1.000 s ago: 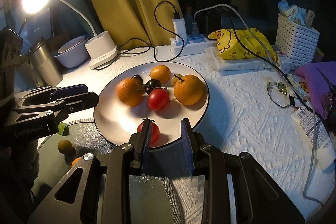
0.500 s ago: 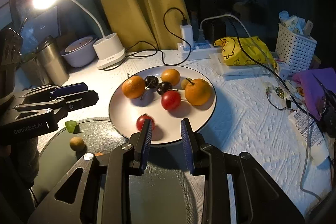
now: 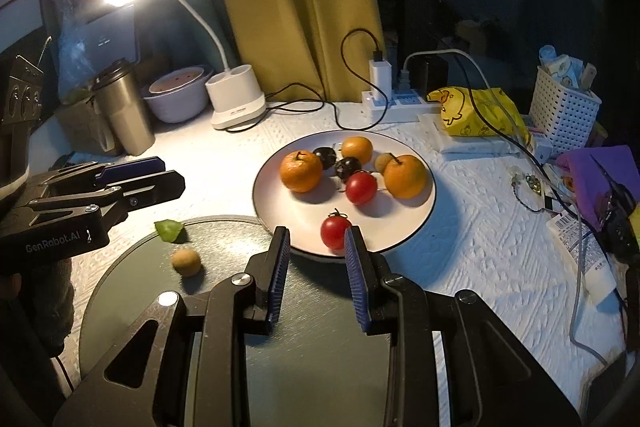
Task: Organize fruits
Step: 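Move both open tools back over the tray toward the last fruits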
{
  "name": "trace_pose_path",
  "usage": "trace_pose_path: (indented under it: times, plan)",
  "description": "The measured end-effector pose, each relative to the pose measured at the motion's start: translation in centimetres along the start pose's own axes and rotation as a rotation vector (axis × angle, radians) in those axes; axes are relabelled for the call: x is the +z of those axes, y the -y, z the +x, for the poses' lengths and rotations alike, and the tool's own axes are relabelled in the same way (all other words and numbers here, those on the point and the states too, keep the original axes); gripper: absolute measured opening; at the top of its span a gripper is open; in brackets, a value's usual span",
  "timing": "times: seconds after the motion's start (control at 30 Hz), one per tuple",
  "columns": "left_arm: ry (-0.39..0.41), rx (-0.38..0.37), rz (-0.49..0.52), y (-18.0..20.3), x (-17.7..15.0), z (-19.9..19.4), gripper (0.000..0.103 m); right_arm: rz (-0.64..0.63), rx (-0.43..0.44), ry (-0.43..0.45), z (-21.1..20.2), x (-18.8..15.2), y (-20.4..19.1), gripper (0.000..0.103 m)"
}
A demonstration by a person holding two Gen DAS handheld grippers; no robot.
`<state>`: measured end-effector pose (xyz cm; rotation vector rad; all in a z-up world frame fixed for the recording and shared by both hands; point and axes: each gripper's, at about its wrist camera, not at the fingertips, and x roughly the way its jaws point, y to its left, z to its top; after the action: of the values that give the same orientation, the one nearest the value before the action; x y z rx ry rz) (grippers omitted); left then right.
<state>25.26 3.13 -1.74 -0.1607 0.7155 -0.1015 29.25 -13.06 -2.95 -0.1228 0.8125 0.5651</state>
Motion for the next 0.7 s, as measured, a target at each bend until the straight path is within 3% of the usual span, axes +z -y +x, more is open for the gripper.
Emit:
trace_pose_path:
  times: [0.37, 0.7]
  plan:
    - [0.017, 0.006, -0.046, -1.4, -2.8, -1.8, 0.044, -0.037, 0.001, -0.027, -0.5, -1.4, -2.9, 0.03]
    - [-0.02, -0.001, -0.069, -2.4, -5.0, -1.4, 0.044, -0.044, 0.013, -0.074, 0.8, -3.0, -4.6, 0.031]
